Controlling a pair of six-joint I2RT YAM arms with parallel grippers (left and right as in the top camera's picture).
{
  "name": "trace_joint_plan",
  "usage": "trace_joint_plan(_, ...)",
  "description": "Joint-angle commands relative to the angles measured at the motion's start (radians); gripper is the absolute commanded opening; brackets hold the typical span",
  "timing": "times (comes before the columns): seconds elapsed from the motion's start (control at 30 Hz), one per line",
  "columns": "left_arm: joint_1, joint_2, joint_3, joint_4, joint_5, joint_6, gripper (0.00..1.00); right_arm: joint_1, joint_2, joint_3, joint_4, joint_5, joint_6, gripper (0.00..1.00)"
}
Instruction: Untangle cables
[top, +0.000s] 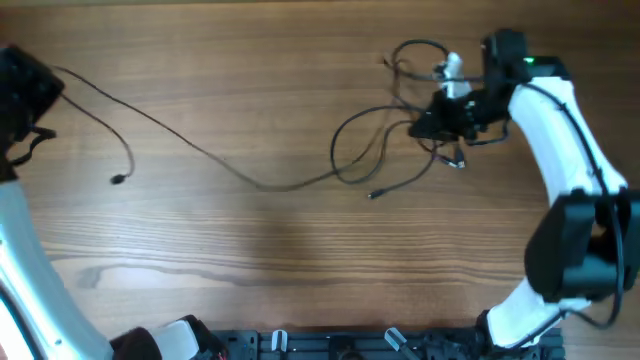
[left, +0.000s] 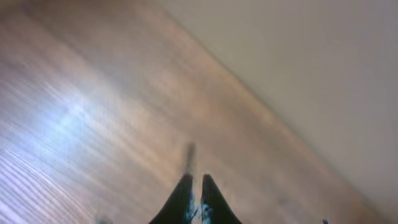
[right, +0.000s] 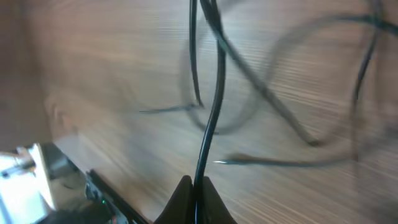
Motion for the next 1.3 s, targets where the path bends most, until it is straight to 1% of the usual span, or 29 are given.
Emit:
trace_joint_plan(0.0,-0.037,0.065,0.004,-0.079,0.297,0.273,0.22,0.062,-0.137,0.002,0.042,0.016,0.101,0.04)
trace_joint_plan(0.03,-0.059,0.083,0.004,-0.111,0.349,0.343,0.3,0.068,-0.161,0.002,0.054,0.016,0.125,0.04)
trace_joint_plan(0.07,-0.082,0.1,0.004,-0.136,0.369,0.381,0.36,0.068,-0.177,0.002,0.056,0.013,0.138,0.04)
trace_joint_plan(0.1,-0.115,0.122,0.004,-0.159,0.376,0.42,0.48,0.068,-0.19,0.002,0.055,0.006,0.142,0.04)
trace_joint_plan(0.17,-0.198,0.166,0.004,-0.196,0.391,0.512,0.62,0.068,-0.212,0.002,0.039,0.005,0.143,0.04)
trace_joint_plan(0.2,-0.235,0.185,0.003,-0.207,0.406,0.555,0.67,0.068,-0.216,0.002,0.031,0.005,0.14,0.04)
trace_joint_plan(0.27,-0.335,0.229,0.003,-0.22,0.467,0.645,0.73,0.068,-0.219,0.002,0.018,0.005,0.135,0.05)
trace_joint_plan(0.3,-0.391,0.256,0.003,-0.219,0.497,0.691,0.73,0.068,-0.219,0.002,0.013,0.005,0.131,0.04)
trace_joint_plan(0.37,-0.489,0.307,0.003,-0.196,0.499,0.736,0.74,0.068,-0.219,0.002,0.007,0.005,0.129,0.04)
trace_joint_plan(0.57,-0.721,0.528,0.003,-0.05,0.494,0.737,0.75,0.068,-0.219,0.002,0.008,0.005,0.124,0.04)
trace_joint_plan(0.77,-0.85,0.678,0.003,0.069,0.502,0.722,0.73,0.068,-0.219,0.002,0.016,0.005,0.109,0.04)
trace_joint_plan(0.87,-0.89,0.725,0.003,0.111,0.488,0.676,0.69,0.068,-0.219,0.002,0.015,0.005,0.101,0.04)
trace_joint_plan(1.03,-0.911,0.785,0.002,0.197,0.463,0.573,0.54,0.068,-0.219,0.002,0.019,0.005,0.098,0.04)
trace_joint_plan(1.07,-0.911,0.797,0.002,0.202,0.463,0.571,0.47,0.068,-0.219,0.002,0.019,0.005,0.094,0.04)
trace_joint_plan(1.1,-0.911,0.799,0.002,0.201,0.449,0.571,0.28,0.067,-0.219,0.002,0.02,0.006,0.09,0.04)
trace_joint_plan(1.17,-0.908,0.806,0.002,0.194,0.331,0.517,0.05,0.066,-0.219,0.002,0.019,0.022,0.087,0.04)
trace_joint_plan(1.23,-0.891,0.788,0.002,0.186,0.166,0.454,0.04,0.066,-0.219,0.002,0.018,0.056,0.093,0.04)
trace_joint_plan(1.27,-0.876,0.769,0.002,0.18,0.114,0.433,0.04,0.066,-0.219,0.002,0.018,0.076,0.103,0.04)
